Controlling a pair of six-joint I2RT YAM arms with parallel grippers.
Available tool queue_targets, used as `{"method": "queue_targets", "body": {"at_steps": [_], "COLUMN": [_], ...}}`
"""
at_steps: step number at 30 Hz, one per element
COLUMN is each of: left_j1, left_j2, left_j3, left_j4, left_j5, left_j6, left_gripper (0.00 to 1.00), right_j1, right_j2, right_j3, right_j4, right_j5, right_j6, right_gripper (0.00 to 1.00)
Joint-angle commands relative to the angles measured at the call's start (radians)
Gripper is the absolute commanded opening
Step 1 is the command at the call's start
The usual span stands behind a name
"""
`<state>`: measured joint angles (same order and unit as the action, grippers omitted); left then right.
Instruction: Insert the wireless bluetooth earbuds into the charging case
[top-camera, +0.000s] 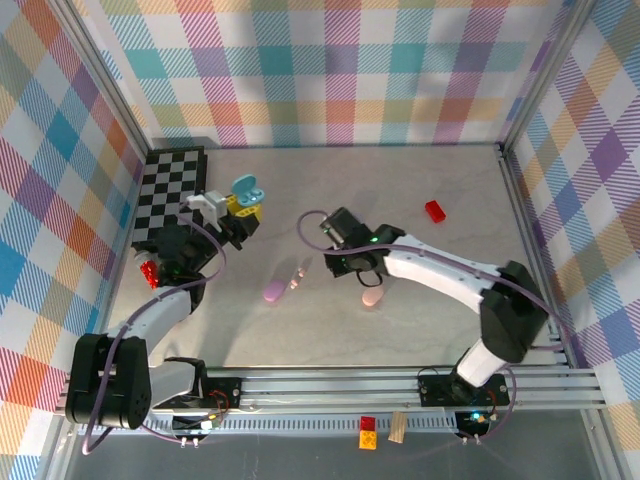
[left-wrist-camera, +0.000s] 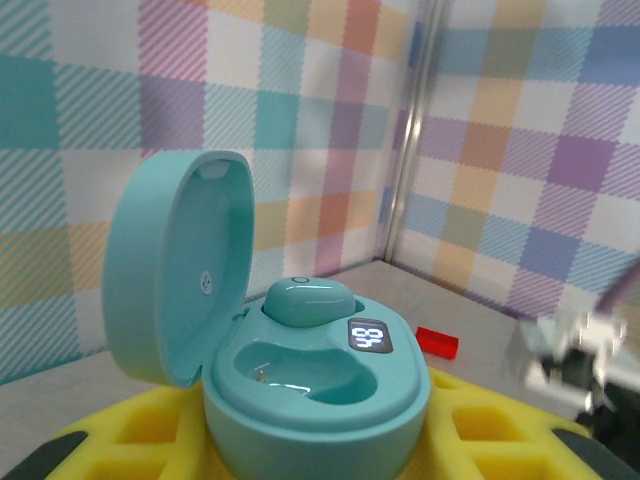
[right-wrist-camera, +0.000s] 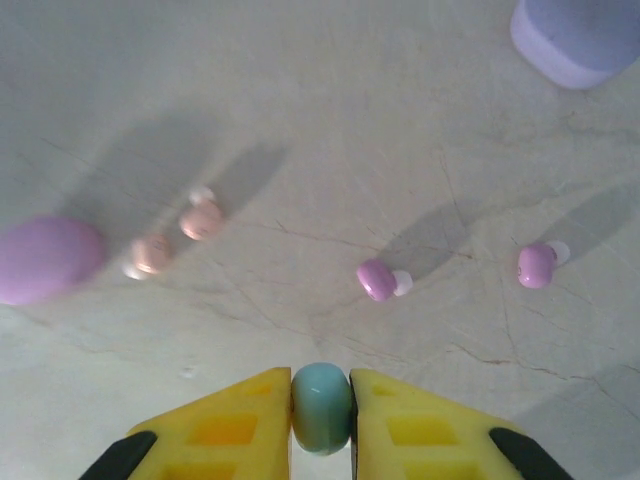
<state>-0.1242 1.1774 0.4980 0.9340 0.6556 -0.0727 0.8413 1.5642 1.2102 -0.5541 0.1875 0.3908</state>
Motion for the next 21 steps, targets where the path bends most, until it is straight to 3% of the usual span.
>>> {"method": "queue_targets", "body": {"at_steps": [1, 7, 21], "left_j1": [-0.070, -0.203, -0.387], "left_j2": [-0.021, 0.009, 0.104], "left_j3": [0.051, 0.077, 0.116], "left_j4": [-0.068, -0.080, -0.052], "left_j5": [-0.081, -0.162, -0.163], "left_j6": [0.105, 0.152, 0.203], "left_gripper": [0.37, 0.37, 0.37], "right_j1": [-0.051, -0.106, -0.177], "right_j2": [-0.093, -0.197, -0.199], "right_j3": [-0.014, 0.024, 0.135], "right_j4": [0.088, 0.122, 0.244], "right_j5": [-0.213, -0.357, -0.613], "right_j6": [0.074, 0.107, 0.154], "right_gripper": [0.19, 0.19, 0.20]}}
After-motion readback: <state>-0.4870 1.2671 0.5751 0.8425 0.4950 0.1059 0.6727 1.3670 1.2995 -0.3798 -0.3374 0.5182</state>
